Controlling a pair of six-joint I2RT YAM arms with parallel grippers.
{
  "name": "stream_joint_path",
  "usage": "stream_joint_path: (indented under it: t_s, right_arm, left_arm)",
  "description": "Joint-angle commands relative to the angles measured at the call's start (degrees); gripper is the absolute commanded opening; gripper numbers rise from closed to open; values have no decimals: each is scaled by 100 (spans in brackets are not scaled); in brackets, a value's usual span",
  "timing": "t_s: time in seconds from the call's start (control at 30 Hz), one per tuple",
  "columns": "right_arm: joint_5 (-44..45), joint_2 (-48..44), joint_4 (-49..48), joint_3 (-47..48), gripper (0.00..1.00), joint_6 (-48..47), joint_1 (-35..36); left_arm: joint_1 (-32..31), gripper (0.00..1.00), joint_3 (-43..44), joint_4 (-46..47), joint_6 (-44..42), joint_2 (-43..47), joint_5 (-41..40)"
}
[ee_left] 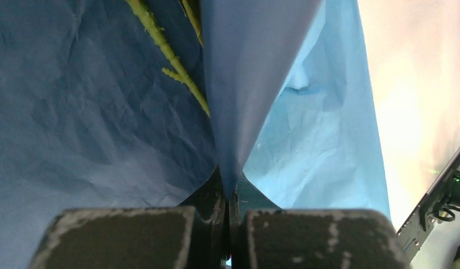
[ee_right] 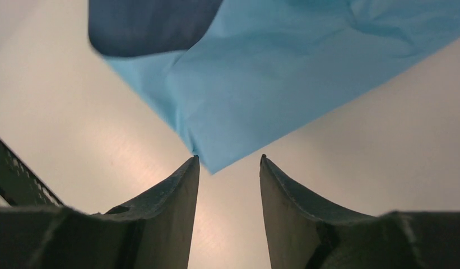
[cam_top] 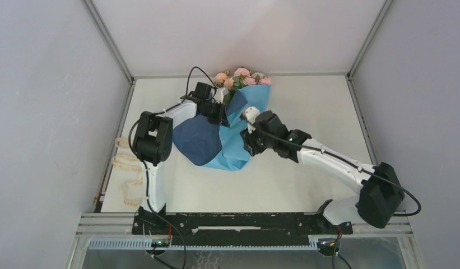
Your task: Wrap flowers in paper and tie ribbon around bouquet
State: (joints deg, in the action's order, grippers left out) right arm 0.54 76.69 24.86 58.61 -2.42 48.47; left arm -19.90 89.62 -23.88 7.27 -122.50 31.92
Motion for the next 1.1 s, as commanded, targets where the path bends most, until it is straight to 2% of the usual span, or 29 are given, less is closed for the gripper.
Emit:
stream_joint_path:
  t_s: [0.0, 0.13, 0.27, 0.37, 0.47, 0.6, 0.83, 0.97, 1.07]
  right_arm:
    - [-1521, 539, -1056, -64, 51, 995, -697]
    - [-1818, 1316, -1518, 74, 45, 1235, -879]
    - [-1945, 1921, -1378, 74, 38, 1270, -881]
    - [-1804, 2101, -1214, -169, 33, 1329, -955]
    - [-1812, 2103, -1187, -503, 32, 1404, -1085]
    - [-1827, 1836, -946, -662, 36, 1322, -1153]
    - [-2342, 1058, -549, -807, 45, 1492, -1856]
    - [-3198, 1356, -1230, -807, 58, 2302, -2369]
    - [-3627, 2009, -1955, -673, 61, 3124, -2671]
  left_arm:
    - [82, 0, -32, 341, 262, 97, 320]
    - [146, 0, -33, 328, 211, 193, 336]
    - [224, 0, 42, 84, 202, 343, 440]
    - [360, 0, 43, -202, 164, 542, 408]
    - [421, 0, -132, -155, -19, 494, -15]
    - [425, 0, -132, -293, -113, 178, -50]
    - [439, 0, -482, -3, 25, 160, -70]
    - [434, 0, -646, 36, 74, 150, -71]
    - [434, 0, -762, 110, 192, 172, -113]
